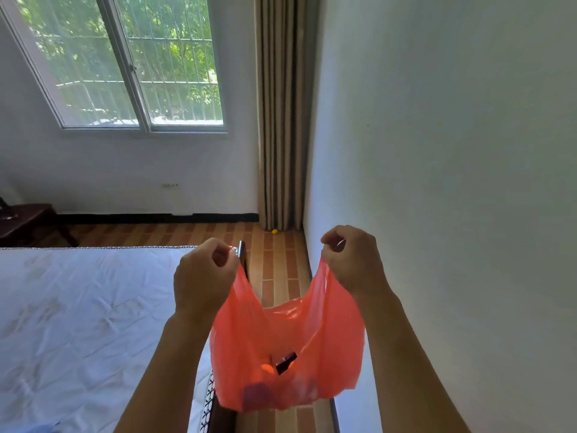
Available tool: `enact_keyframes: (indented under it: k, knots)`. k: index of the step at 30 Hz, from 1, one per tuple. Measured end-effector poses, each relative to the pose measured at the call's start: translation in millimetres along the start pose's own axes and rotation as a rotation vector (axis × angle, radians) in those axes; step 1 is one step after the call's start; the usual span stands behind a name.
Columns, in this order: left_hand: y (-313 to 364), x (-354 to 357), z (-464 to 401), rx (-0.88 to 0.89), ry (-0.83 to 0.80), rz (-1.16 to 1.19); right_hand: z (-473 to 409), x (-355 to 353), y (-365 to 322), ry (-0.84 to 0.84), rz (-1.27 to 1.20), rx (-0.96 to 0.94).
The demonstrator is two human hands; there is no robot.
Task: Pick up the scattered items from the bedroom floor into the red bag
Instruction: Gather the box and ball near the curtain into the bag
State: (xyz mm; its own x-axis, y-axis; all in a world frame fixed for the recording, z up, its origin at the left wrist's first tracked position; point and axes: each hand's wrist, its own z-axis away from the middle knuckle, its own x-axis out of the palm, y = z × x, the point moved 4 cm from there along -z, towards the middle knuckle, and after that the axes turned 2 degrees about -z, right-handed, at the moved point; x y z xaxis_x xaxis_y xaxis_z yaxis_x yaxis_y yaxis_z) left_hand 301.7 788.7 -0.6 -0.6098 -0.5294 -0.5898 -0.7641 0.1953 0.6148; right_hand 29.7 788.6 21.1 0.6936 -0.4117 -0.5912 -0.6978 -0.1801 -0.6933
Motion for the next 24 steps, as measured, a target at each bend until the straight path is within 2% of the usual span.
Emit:
enact_keyframes:
  k: [9,24]
  knots:
    - [-29.2,33.3,-30.9,-0.074,-0.028,0.019,-51.2,27.4,18.0,-0.042,-0.084,0.024]
    - [-98.4,86.1,-188.1,-0.004,-0.061,0.145,-176.4,106.7,1.8,0.049,0.024,0.083]
